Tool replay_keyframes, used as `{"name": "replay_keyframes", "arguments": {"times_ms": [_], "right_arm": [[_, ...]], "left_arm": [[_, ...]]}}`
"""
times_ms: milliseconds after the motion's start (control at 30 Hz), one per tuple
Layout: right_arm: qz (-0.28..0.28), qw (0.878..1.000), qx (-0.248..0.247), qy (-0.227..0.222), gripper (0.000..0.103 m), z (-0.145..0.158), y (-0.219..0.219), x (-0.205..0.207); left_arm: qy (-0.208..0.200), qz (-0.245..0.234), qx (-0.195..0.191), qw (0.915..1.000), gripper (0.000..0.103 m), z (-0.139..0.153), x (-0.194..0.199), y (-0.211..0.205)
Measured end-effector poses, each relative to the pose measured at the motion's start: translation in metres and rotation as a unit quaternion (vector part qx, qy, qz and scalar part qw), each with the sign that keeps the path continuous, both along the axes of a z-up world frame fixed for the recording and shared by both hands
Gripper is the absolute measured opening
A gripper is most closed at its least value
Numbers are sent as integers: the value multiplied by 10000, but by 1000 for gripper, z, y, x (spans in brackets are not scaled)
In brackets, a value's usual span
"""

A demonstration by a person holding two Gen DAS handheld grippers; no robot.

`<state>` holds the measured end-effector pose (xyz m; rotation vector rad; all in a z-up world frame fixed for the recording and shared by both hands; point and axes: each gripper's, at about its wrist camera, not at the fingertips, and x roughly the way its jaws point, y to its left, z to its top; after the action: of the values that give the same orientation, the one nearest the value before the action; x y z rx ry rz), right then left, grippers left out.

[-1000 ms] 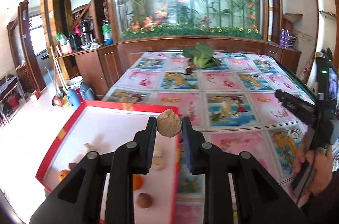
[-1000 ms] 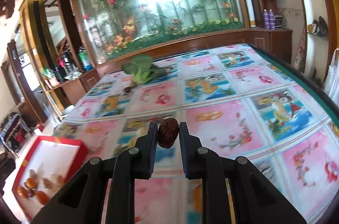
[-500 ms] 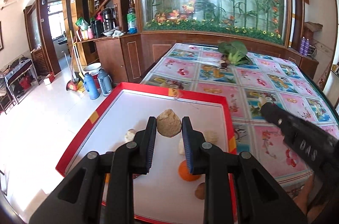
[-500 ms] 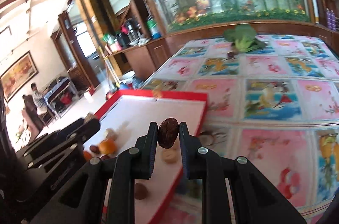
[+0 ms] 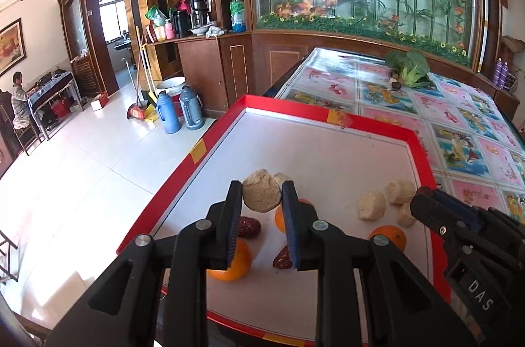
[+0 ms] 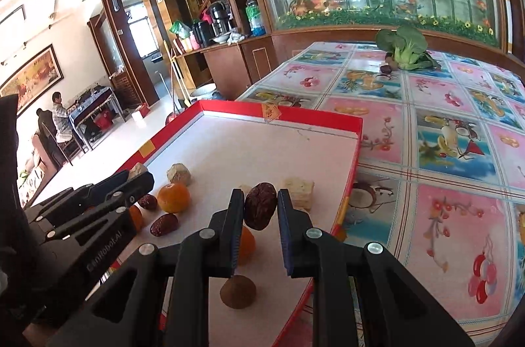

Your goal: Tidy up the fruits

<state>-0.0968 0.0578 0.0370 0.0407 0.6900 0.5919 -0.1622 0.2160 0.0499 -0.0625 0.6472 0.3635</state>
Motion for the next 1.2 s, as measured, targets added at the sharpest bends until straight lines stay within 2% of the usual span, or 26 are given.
{"name": "replay_keyframes", "arguments": {"times_ms": [267,733,800,867,900,1033,1200], "right_arm": [[3,9995,-272,-149,19,-1,9,-5],[-91,9988,-425,240,20,-9,10,4],[-76,9989,-380,244,24,-9,9,4],[-46,9994,-276,194,40,-7,7,2],[-81,9997,-210,135,41,-6,4,0],[-147,9998,124,16,47,-2,-8,-3],[-249,9989,263,-305,47,5,-15,-14]], "left_arm": [[105,-59,19,9999,27,-9,1,-5],[148,-54,119,9998,27,-13,4,-10],[147,-80,134,9998,27,-13,5,-12],[157,-100,160,9997,27,-13,5,-15],[161,-107,166,9997,28,-12,5,-15],[4,3,275,9996,57,-4,-1,-17],[-213,24,319,9993,69,12,-11,-18]]}}
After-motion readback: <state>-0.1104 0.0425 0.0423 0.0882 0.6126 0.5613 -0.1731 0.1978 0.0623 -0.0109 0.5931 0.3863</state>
